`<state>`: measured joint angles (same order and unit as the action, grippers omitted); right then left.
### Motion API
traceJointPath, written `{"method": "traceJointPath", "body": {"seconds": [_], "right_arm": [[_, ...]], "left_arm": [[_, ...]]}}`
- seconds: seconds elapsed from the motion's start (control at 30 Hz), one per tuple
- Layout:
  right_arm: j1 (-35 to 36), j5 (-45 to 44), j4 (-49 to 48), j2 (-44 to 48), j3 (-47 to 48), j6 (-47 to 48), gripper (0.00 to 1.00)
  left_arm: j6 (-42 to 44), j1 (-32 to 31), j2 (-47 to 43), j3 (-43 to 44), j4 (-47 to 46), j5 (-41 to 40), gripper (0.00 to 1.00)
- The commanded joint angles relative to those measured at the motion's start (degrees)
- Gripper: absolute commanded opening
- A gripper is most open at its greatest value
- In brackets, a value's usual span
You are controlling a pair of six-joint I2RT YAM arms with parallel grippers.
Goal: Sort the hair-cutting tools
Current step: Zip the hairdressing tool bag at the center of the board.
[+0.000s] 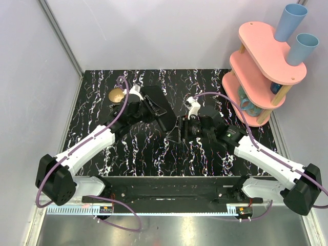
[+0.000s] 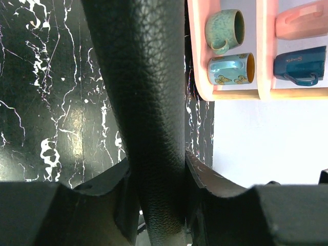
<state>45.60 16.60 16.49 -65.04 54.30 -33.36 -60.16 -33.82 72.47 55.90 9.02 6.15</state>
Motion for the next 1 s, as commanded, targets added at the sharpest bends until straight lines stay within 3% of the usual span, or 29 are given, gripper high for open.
{"method": "traceJointPath", "body": {"seconds": [0.0,0.53,0.8,0.97], "right_arm": [[0.71,0.36,-4.97,-1.41,2.65,-1.09,0.66],[1.06,-0.52,-13.76,-3.17,0.36,-7.94,0.49],[1.07,-3.32,-13.59,-3.78,-0.43,-10.14,0.29],[0.98,-6.05,-13.68,-2.99,-1.30,-12.51,0.11]], "left_arm": [[-1.71,-1.07,-1.19,2.90,-7.16,-2.11,0.37],[0.40,-2.83,-1.54,3.25,-7.87,-2.11,0.37],[0.31,-3.62,-1.54,2.64,-8.75,-1.67,0.37],[0.39,-3.88,-2.24,2.02,-8.84,-2.72,0.37]]}}
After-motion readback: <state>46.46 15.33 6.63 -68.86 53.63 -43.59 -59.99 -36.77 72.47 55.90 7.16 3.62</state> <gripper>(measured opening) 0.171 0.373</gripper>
